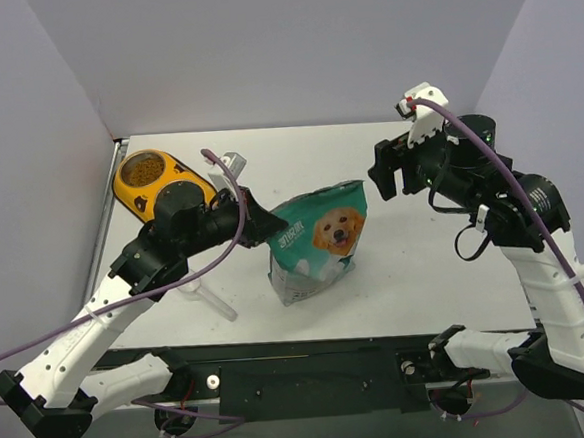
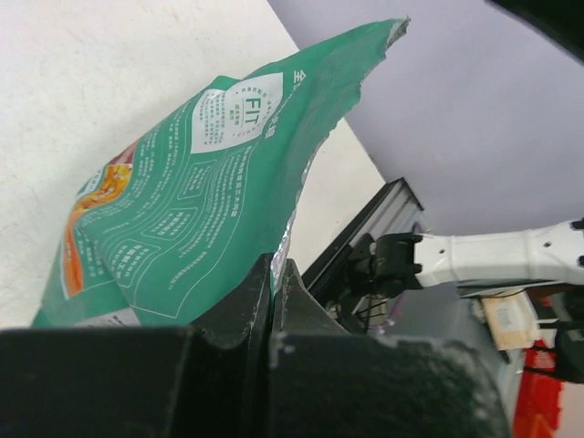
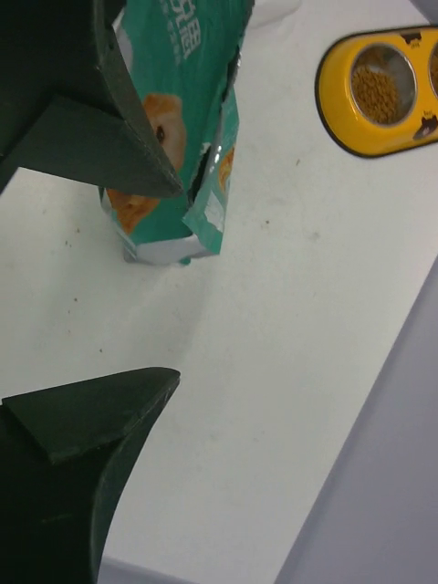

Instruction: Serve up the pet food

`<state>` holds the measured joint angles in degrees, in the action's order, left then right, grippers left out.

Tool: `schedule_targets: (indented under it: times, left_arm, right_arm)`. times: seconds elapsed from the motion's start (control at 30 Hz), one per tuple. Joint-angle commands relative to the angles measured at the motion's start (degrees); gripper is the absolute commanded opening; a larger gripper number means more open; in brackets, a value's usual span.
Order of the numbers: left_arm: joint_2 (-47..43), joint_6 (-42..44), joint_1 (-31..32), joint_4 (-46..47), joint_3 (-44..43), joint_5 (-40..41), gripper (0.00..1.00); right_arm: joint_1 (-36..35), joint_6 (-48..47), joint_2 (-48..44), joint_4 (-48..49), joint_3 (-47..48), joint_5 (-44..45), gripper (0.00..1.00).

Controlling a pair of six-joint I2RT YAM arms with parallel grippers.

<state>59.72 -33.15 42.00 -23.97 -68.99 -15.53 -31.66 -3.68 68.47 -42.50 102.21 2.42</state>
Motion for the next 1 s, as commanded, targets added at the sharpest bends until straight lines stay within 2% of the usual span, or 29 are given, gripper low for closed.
schedule_targets:
  times: [0.0, 0.03, 0.13, 0.2, 0.43, 0.7, 0.83, 0.87, 0.9, 0.93, 0.97]
  left_arm:
    - [-3.5, -10.7, -1.9, 12.0, 1.7, -2.8, 0.0]
    - [-3.6, -12.5, -3.1, 13.5, 2.6, -4.4, 0.0]
    - [-3.1, -17.1, -6.3, 17.7, 5.6, -9.5, 0.0]
    - [-2.2, -19.7, -8.6, 21.1, 7.0, -14.0, 0.0]
    - [0.0, -15.9, -9.0, 20.5, 5.0, -16.3, 0.0]
    - [1.3, -5.0, -9.2, 16.5, 2.3, -23.1, 0.0]
    - [2.9, -0.8, -11.3, 12.6, -0.2, -28.2, 0.0]
    - [3.4, -0.3, -11.7, 11.6, -1.0, -28.9, 0.0]
    - [3.6, 0.1, -11.9, 11.7, -1.3, -29.8, 0.0]
    - [4.3, 0.0, -12.1, 13.3, -1.4, -32.2, 0.0]
    - [5.0, -1.3, -12.8, 14.5, -1.3, -33.4, 0.0]
  right_arm:
    - [6.8, 6.4, -0.6, 4.9, -6.6, -21.6, 0.72]
    - [8.8, 7.4, -1.0, 9.1, -8.2, -30.2, 0.75]
    - [14.4, 11.1, -1.2, 17.0, -14.7, -45.3, 0.87]
    - [15.6, 11.2, 0.8, 18.6, -14.9, -51.3, 0.89]
    - [16.8, 7.3, 1.2, 19.6, -18.8, -56.2, 0.91]
    - [16.8, 5.8, 7.7, 20.1, -18.0, -61.9, 0.8]
    - [16.7, 8.8, 9.3, 22.6, -17.9, -65.4, 0.71]
    - [16.6, 11.0, 9.2, 28.8, -19.8, -66.6, 0.67]
    - [16.7, 17.1, 9.1, 32.7, -21.0, -67.7, 0.63]
    - [16.8, 20.0, 8.8, 41.9, -24.0, -68.2, 0.57]
    - [17.2, 27.1, 8.3, 48.7, -25.3, -68.2, 0.49]
